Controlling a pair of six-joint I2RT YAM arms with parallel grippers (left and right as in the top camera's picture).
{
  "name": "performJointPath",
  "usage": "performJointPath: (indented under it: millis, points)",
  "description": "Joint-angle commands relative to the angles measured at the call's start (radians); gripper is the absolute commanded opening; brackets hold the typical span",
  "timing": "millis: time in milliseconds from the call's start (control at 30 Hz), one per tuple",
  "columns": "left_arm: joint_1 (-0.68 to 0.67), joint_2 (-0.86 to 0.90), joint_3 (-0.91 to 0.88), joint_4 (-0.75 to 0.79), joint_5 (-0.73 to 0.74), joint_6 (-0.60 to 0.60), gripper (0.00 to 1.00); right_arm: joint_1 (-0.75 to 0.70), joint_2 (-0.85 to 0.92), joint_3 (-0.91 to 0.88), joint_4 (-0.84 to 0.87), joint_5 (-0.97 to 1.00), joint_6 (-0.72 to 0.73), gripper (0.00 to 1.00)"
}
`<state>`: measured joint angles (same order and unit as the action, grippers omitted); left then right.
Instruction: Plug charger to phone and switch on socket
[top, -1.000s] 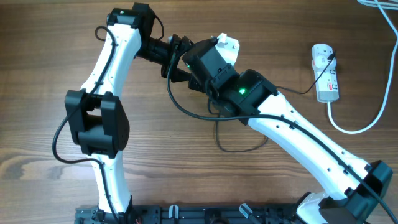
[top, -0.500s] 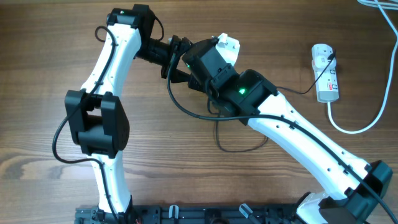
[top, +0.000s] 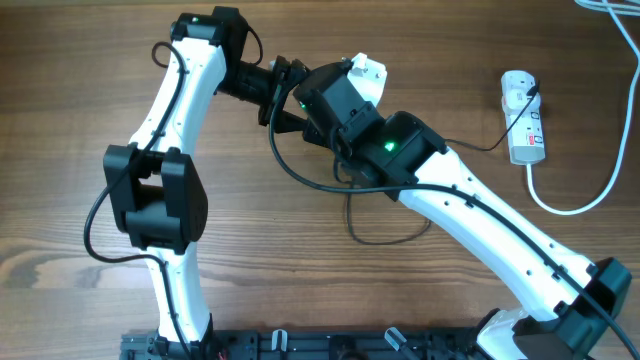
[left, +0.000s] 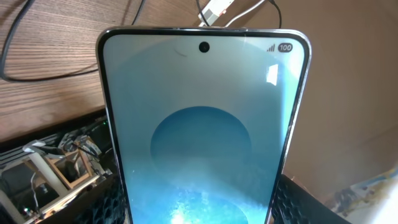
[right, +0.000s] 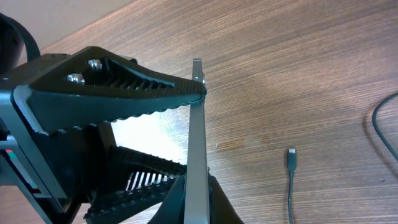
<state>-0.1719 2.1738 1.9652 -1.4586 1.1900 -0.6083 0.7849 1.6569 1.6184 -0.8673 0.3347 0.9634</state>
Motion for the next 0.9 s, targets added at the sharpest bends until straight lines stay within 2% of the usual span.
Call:
performJointPath:
  millis: [0, 67, 167, 200, 400, 600, 700, 867]
  points:
    - [-0.001, -0.032, 0.022, -0.004, 0.047, -0.006, 0.66, 0.006, 0.009, 0.023, 0.006, 0.009, 0.013, 0.05]
    - [-0.001, -0.032, 0.022, -0.004, 0.047, -0.006, 0.72, 0.006, 0.009, 0.023, 0.002, 0.008, 0.041, 0.05]
    - [-0.001, -0.032, 0.022, -0.003, 0.047, -0.006, 0.96, 0.006, 0.008, 0.023, -0.005, 0.01, 0.115, 0.05]
    - [-0.001, -0.032, 0.022, -0.004, 0.047, -0.006, 1.0, 0.002, 0.007, 0.023, -0.005, 0.01, 0.143, 0.05]
    - [-0.001, -0.032, 0.022, -0.003, 0.047, -0.006, 1.0, -0.045, -0.02, 0.023, -0.007, 0.051, 0.448, 0.04]
    - [-0.001, -0.032, 0.022, 0.01, 0.047, -0.006, 0.97, -0.067, -0.034, 0.023, -0.009, 0.045, 0.831, 0.05]
    - [-0.001, -0.032, 0.022, 0.012, 0.047, -0.02, 0.89, -0.067, -0.034, 0.023, -0.008, 0.014, 0.931, 0.05]
    - [-0.001, -0.032, 0.022, 0.042, 0.047, -0.114, 0.87, -0.066, -0.051, 0.023, -0.011, -0.014, 1.01, 0.05]
